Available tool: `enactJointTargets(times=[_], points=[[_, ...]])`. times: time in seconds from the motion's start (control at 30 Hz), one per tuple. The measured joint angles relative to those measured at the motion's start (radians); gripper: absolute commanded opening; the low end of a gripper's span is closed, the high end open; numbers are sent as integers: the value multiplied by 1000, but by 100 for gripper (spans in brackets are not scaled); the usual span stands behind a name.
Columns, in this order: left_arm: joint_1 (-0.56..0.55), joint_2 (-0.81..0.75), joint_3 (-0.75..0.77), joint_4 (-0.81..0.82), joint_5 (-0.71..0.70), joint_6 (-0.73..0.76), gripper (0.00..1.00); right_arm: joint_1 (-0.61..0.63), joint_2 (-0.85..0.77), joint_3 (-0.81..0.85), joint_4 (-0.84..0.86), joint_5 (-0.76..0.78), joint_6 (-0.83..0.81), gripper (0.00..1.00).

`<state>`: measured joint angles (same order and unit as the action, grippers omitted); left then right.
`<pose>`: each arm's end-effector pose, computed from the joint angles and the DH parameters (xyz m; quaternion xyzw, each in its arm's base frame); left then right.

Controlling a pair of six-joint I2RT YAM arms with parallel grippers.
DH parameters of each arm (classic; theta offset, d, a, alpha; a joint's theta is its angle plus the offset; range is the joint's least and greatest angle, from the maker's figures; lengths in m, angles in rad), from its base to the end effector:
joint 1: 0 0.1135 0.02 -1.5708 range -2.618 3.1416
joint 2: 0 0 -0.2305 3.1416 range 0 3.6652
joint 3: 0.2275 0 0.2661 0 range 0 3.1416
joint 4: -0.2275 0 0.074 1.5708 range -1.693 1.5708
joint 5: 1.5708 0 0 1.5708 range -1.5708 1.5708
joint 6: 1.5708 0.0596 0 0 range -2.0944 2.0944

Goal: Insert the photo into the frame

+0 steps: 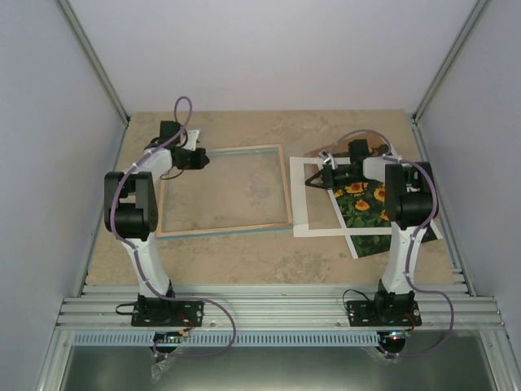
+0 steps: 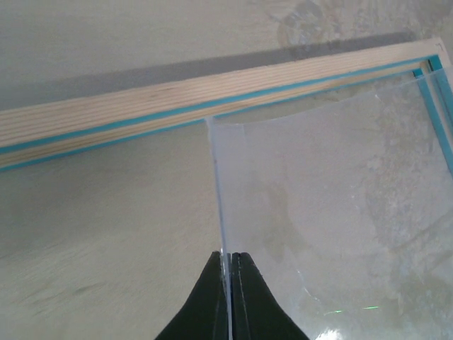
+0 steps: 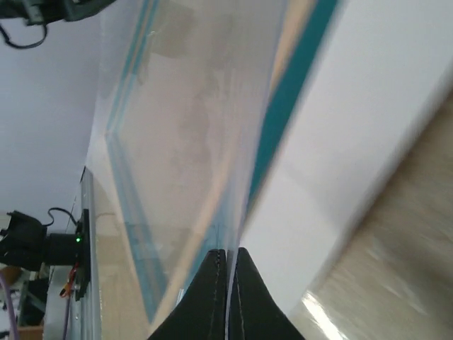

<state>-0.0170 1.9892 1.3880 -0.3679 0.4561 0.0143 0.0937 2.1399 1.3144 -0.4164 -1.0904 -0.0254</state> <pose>0.4331 -0.0336 0.1219 0.0816 0.9292 -0.2163 0.2884 0.3902 0.0898 0.0618 -0.1349 0.8369 0.5161 0.1224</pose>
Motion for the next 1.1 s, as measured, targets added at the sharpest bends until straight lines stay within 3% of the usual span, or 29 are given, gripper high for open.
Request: enactJointTargets(times=[0.33, 0.63, 0.8, 1.1], points=[[203, -85, 0, -111, -31, 34, 0, 227, -47, 115, 133, 6, 56, 1], [368, -76, 25, -161, -48, 118, 0, 369, 192, 320, 278, 56, 231, 1], [386, 18, 57, -169, -32, 148, 0, 385, 238, 322, 295, 109, 259, 1], [372, 51, -12, -92, 129, 103, 0, 319, 135, 167, 266, 149, 222, 1]])
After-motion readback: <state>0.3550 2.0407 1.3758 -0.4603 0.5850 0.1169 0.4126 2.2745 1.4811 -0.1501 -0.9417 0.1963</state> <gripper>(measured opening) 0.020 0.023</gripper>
